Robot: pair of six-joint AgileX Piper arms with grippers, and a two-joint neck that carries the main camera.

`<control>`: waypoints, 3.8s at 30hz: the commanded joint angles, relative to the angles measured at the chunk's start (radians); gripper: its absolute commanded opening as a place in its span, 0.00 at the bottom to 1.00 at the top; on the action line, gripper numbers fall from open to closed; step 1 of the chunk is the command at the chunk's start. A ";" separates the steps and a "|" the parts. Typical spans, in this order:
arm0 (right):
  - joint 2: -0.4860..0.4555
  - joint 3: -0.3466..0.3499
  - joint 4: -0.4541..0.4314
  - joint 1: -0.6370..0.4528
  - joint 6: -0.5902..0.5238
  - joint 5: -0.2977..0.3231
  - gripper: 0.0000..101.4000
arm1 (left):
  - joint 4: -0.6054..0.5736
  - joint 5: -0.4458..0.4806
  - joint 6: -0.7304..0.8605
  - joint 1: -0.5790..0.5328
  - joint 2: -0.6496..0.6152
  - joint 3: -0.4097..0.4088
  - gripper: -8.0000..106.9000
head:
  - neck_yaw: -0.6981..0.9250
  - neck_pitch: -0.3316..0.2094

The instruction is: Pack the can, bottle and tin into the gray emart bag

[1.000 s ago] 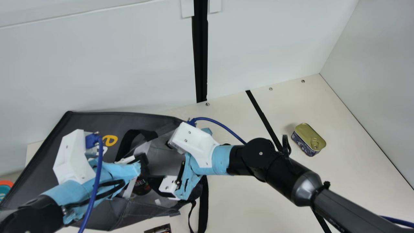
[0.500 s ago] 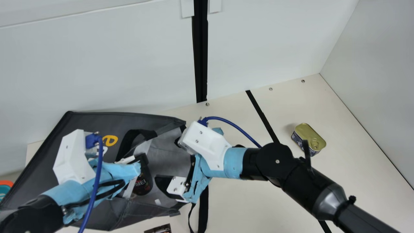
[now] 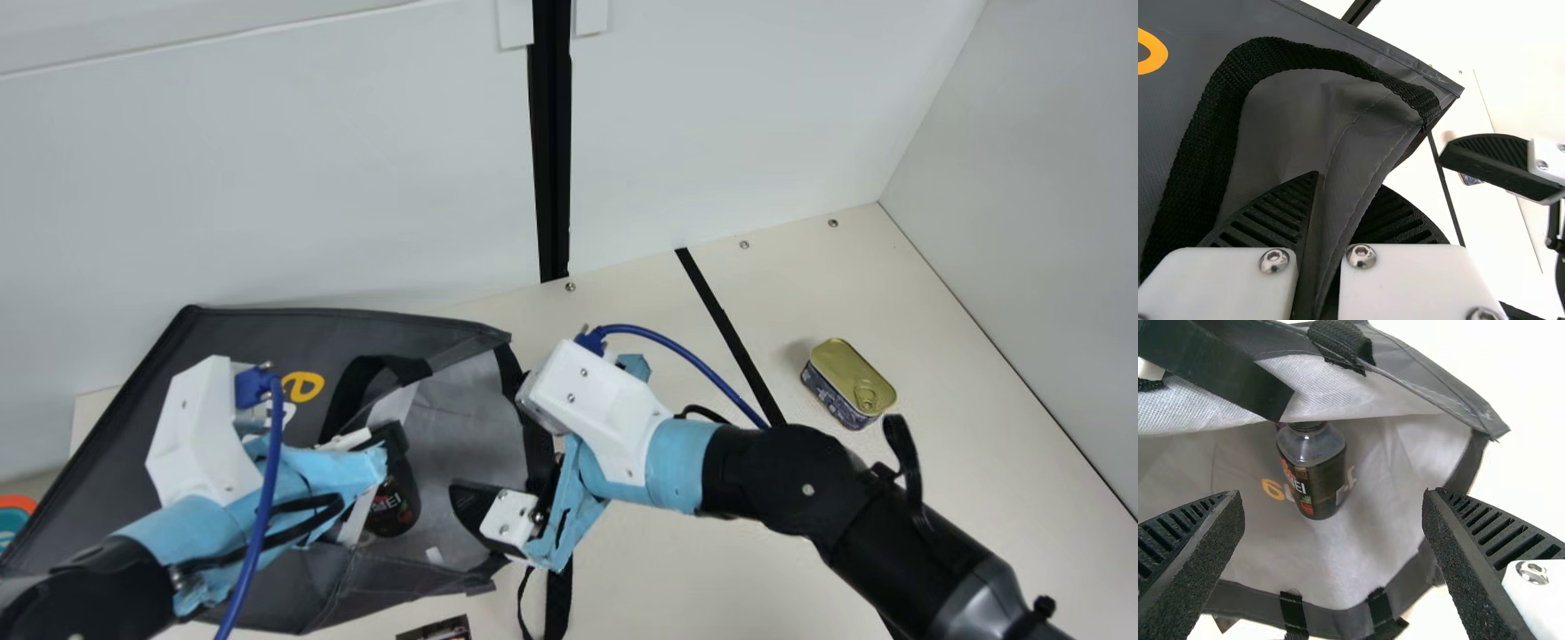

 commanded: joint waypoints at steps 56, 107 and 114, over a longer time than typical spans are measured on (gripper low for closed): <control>-0.306 -0.080 -0.842 -0.173 0.727 0.174 0.90 | 0.000 0.000 0.000 0.000 0.000 0.000 0.16 | -0.001 -0.023; -0.492 -0.222 -1.083 -0.303 0.911 0.543 0.90 | 0.000 0.000 0.000 0.000 0.000 0.000 0.16 | -0.001 -0.023; -0.506 -0.244 -1.067 -0.333 0.898 0.590 0.90 | 0.000 0.000 0.000 0.000 0.000 0.000 0.16 | -0.001 -0.023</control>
